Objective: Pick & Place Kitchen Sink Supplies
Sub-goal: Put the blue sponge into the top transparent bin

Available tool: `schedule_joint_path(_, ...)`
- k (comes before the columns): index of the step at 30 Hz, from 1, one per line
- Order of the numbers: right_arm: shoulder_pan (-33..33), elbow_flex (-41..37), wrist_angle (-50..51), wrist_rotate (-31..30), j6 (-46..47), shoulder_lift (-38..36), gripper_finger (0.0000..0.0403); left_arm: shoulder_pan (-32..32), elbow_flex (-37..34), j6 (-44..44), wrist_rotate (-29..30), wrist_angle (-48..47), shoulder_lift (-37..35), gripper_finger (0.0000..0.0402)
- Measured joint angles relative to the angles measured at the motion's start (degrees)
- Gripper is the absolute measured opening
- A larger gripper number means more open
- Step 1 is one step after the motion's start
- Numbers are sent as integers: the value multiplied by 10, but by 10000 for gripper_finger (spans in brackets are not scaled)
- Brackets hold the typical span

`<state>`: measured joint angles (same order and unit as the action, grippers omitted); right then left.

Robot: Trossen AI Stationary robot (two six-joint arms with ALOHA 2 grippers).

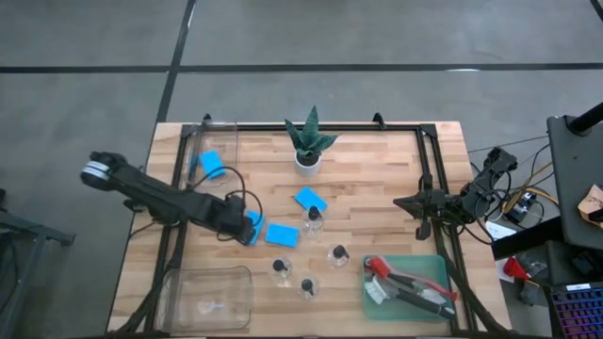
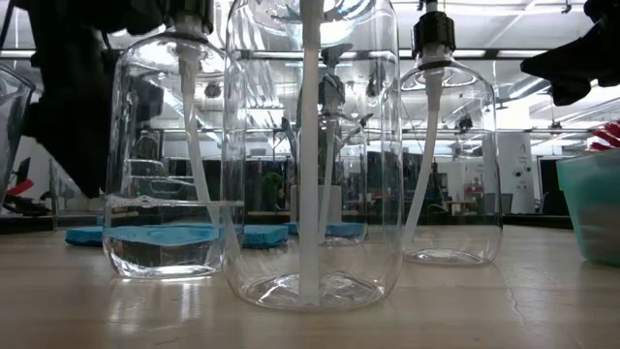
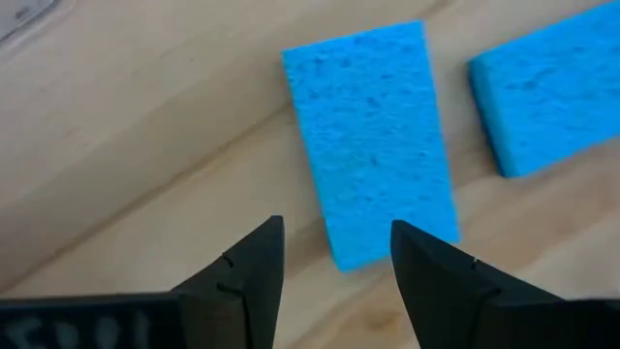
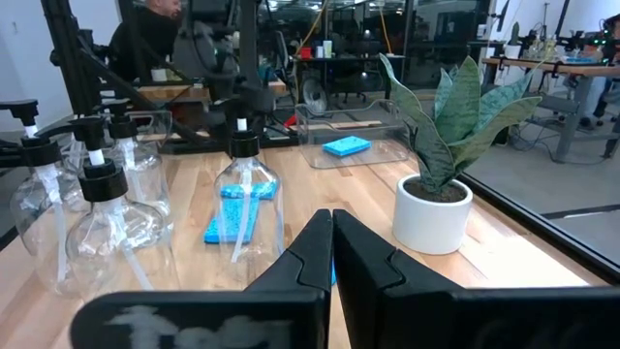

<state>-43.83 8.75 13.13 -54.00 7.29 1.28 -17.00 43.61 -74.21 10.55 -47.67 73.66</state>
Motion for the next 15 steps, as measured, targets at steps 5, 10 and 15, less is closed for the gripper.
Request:
schedule_joint_path(5, 0, 0, 0, 0, 0, 0, 8, 0, -27, -13, 14, 38, 31, 181)
schedule_joint_path(10, 0, 0, 0, 0, 0, 0, 8, -1, -51, -12, 11, 93, 51, 181)
schedule_joint_path(15, 0, 0, 0, 0, 0, 0, 8, -1, -73, -9, 7, 134, 56, 167)
